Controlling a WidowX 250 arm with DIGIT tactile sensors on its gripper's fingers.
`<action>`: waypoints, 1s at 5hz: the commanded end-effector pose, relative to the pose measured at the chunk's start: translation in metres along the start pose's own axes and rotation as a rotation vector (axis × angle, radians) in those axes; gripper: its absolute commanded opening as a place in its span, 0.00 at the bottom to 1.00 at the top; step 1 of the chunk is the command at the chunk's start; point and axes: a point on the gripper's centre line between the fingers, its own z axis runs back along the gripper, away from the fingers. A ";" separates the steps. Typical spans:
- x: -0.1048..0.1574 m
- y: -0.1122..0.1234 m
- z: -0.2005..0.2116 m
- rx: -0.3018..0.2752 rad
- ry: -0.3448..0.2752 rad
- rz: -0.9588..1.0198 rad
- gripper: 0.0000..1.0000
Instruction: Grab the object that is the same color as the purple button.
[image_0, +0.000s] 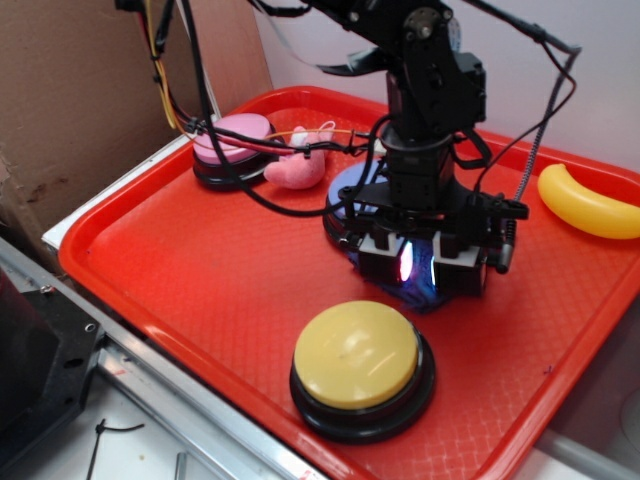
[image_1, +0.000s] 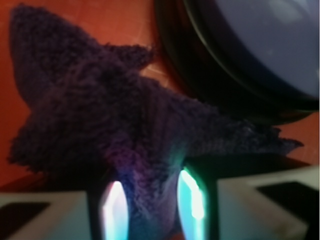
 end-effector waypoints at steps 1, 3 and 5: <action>0.012 0.004 0.022 0.034 0.001 -0.233 0.00; 0.019 0.032 0.077 -0.025 -0.023 -0.392 0.00; 0.019 0.082 0.139 -0.111 -0.007 -0.552 0.00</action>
